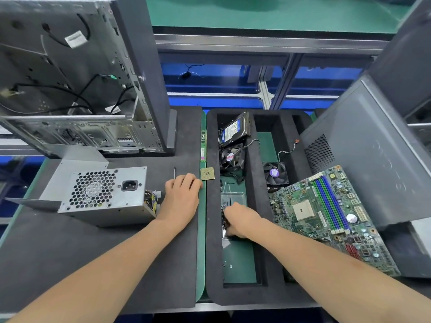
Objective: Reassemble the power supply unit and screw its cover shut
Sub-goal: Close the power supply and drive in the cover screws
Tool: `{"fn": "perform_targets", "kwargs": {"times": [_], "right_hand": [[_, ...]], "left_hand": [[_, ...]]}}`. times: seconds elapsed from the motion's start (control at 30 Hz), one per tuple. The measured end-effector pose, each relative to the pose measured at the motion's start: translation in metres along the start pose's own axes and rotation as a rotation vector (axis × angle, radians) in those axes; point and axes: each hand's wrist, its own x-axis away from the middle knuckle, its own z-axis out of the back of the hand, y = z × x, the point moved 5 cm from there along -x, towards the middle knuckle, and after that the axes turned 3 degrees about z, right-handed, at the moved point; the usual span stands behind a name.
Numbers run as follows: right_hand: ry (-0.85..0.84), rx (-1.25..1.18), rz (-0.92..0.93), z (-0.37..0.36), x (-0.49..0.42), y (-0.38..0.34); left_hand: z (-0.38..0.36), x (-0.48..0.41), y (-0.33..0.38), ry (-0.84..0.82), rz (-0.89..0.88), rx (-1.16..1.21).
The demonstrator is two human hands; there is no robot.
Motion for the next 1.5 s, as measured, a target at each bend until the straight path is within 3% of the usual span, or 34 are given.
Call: {"fn": "perform_targets", "kwargs": {"times": [0.23,0.43,0.6,0.77,0.9,1.0,1.13,1.27,1.5], "right_hand": [[0.209,-0.553,-0.176,0.063,0.009,0.021],[0.365,-0.711,-0.142,0.101,0.017,0.033],[0.463,-0.883,-0.057,0.132,0.025,0.016],[0.584,-0.986,0.099,0.18,0.033,-0.025],[0.592,-0.942,0.279,0.212,0.033,-0.088],[0.547,-0.882,0.421,0.224,0.029,-0.146],[0.54,-0.679,0.523,0.231,0.017,-0.211],[0.507,-0.589,0.498,0.231,0.002,-0.247],[0.457,-0.472,0.383,0.231,-0.014,-0.267]], "left_hand": [[0.0,-0.004,0.001,-0.083,-0.001,-0.01],[0.016,-0.017,0.005,-0.248,0.014,-0.084],[0.065,-0.036,0.013,-0.278,0.048,0.19],[0.144,-0.036,-0.022,-0.115,0.142,0.525],[0.192,-0.019,-0.096,0.047,0.3,0.577],[0.205,0.002,-0.164,0.06,0.474,0.633],[0.185,0.037,-0.233,-0.174,0.668,0.746],[0.154,0.06,-0.245,-0.407,0.678,1.037],[0.139,0.063,-0.24,-0.55,0.693,1.546]]}}
